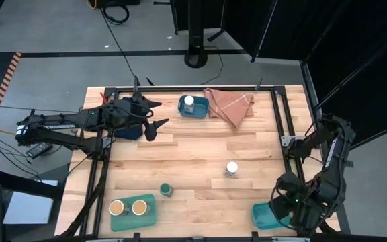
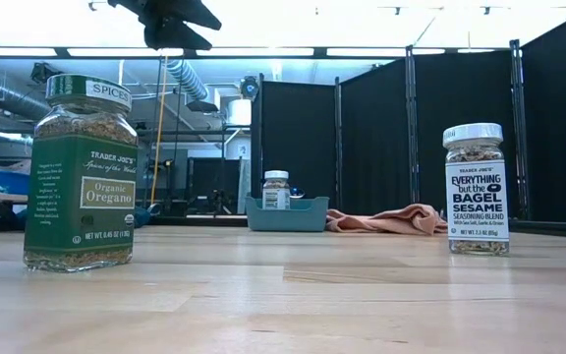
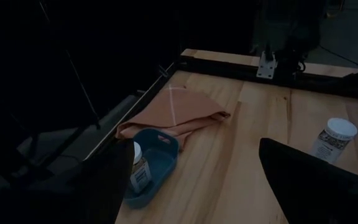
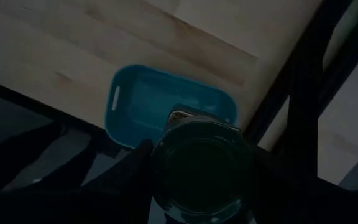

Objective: Sort spices by type
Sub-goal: Put the top green seasoning bottle into the green bin

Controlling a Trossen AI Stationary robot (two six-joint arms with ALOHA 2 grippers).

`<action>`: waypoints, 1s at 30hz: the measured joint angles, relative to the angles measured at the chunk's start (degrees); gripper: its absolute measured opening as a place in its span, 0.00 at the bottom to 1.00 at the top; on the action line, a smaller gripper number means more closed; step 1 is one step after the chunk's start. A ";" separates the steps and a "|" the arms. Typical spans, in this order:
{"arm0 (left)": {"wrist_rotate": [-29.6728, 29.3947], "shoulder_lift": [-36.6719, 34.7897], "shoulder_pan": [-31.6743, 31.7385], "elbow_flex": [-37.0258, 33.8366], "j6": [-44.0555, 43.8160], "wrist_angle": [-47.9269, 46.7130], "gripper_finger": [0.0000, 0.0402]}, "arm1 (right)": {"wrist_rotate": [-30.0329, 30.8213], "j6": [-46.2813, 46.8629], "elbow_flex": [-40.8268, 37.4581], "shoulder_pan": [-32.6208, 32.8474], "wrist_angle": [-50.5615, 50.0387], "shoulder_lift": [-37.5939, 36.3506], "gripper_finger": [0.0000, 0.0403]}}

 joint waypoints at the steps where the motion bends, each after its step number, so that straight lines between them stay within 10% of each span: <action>1: 0.00 0.00 0.00 0.00 0.01 0.00 0.87 | -0.02 0.02 0.00 0.01 -0.01 0.05 0.52; 17: 0.00 0.00 0.00 0.00 0.21 -0.24 0.87 | 0.61 -2.48 -5.16 0.30 2.01 -0.02 0.52; 30: -1.17 0.00 1.59 0.00 1.17 -0.16 0.87 | -1.49 -29.21 -9.04 2.72 5.80 -0.10 0.52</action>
